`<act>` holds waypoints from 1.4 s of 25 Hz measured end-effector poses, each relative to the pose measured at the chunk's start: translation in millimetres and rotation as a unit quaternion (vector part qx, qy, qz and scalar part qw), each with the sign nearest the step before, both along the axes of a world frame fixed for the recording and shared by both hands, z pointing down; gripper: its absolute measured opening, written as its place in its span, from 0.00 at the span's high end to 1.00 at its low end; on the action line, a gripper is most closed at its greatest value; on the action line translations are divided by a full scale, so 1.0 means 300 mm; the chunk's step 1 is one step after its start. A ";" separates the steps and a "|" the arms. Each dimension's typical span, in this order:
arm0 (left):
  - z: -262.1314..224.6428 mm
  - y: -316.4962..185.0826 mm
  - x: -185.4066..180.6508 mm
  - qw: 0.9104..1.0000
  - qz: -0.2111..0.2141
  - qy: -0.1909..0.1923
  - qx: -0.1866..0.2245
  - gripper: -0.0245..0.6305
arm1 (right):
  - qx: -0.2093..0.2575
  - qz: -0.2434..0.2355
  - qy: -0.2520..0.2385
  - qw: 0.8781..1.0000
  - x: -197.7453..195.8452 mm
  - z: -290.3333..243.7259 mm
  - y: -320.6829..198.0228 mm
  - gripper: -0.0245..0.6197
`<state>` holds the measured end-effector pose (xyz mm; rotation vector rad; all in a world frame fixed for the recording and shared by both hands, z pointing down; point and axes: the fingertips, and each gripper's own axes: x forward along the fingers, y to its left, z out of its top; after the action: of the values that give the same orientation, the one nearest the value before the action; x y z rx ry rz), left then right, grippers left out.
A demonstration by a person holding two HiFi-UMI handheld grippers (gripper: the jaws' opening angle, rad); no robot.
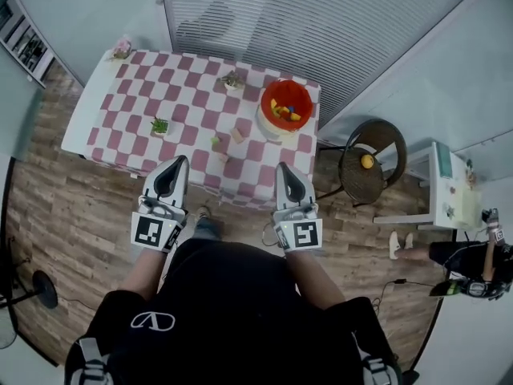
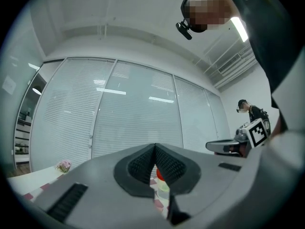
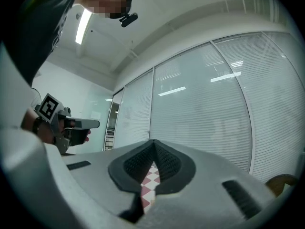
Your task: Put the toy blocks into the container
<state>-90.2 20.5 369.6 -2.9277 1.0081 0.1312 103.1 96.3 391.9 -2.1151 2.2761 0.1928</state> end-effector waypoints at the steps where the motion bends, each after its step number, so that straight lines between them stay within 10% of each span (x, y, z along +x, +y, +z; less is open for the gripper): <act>1: -0.001 -0.042 0.003 1.000 0.005 0.000 0.002 0.95 | 0.003 0.004 0.000 1.000 -0.002 -0.004 -0.040 0.96; 11: -0.001 -0.362 0.001 0.999 0.036 0.014 -0.003 0.95 | 0.016 0.031 0.021 0.999 -0.042 -0.034 -0.327 0.96; 27: 0.048 -0.392 0.077 1.000 -0.004 0.006 -0.022 0.95 | -0.016 -0.037 0.028 0.999 -0.003 0.023 -0.464 0.96; 29: 0.055 -0.396 0.084 1.000 -0.007 0.004 -0.024 0.95 | -0.034 -0.049 0.035 0.998 -0.016 0.053 -0.498 0.15; 35: 0.077 -0.405 0.103 0.999 -0.015 0.003 -0.031 0.95 | -0.076 -0.082 0.036 0.993 -0.034 0.121 -0.538 0.10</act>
<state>-59.4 -100.9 392.7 -2.9683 1.0760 0.1096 93.0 -65.1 428.1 -2.0025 2.5700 0.0970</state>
